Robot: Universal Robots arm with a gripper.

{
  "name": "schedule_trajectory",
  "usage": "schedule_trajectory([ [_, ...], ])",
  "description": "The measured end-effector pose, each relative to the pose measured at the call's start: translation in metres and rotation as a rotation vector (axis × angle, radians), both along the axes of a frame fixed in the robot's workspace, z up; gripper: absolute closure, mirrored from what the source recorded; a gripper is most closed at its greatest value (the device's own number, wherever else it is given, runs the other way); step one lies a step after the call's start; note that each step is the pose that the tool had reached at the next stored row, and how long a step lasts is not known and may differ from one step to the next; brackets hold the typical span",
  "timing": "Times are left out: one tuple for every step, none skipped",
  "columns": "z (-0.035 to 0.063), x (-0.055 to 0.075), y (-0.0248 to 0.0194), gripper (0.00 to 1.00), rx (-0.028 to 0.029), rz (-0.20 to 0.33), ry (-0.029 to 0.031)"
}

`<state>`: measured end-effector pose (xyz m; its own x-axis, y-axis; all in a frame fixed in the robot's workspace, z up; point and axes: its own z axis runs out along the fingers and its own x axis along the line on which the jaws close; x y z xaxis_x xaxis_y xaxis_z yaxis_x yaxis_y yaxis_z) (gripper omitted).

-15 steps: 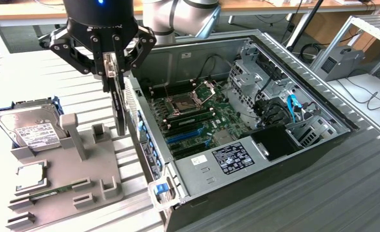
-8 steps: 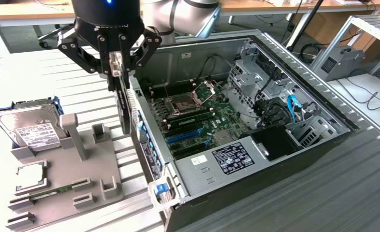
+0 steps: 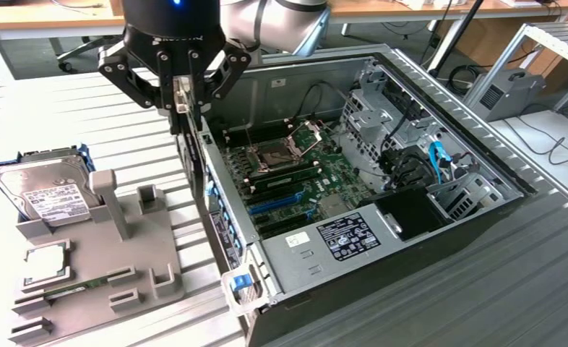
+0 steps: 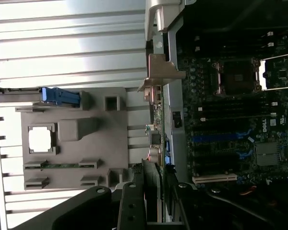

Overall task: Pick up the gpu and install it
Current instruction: 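Pick up the gpu and move the gpu toward the slot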

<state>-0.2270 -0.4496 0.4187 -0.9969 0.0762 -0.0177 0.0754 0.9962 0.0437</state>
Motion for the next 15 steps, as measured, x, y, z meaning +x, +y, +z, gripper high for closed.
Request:
schedule_trajectory([
  [0.0000, 0.001, 0.0000, 0.72, 0.0000, 0.000, 0.0000],
  [0.0000, 0.002, 0.0000, 0.72, 0.0000, 0.000, 0.0000],
  [-0.0001, 0.003, 0.0000, 0.72, 0.0001, 0.000, -0.0001],
  [0.0000, 0.004, 0.0000, 0.72, 0.0001, 0.000, -0.0001],
  [0.0000, 0.005, 0.0000, 0.72, 0.0001, 0.000, 0.0000],
  [0.0000, 0.006, 0.0000, 0.72, 0.0000, 0.000, 0.0000],
  [0.0000, 0.008, 0.0000, 0.72, 0.0000, 0.000, 0.0000],
  [-0.0001, 0.009, 0.0000, 0.72, 0.0001, 0.000, 0.0000],
  [0.0000, 0.010, 0.0000, 0.72, 0.0000, 0.000, 0.0000],
  [0.0000, 0.011, 0.0000, 0.72, 0.0000, 0.000, 0.0000],
  [0.0000, 0.012, 0.0000, 0.72, 0.0000, 0.000, 0.0000],
  [0.0000, 0.013, 0.0000, 0.72, 0.0001, 0.000, 0.0000],
  [0.0000, 0.014, 0.0000, 0.72, 0.0001, 0.000, -0.0001],
  [0.0000, 0.016, 0.0000, 0.72, 0.0001, 0.000, -0.0001],
  [0.0000, 0.017, 0.0000, 0.72, 0.0001, 0.000, 0.0000],
])
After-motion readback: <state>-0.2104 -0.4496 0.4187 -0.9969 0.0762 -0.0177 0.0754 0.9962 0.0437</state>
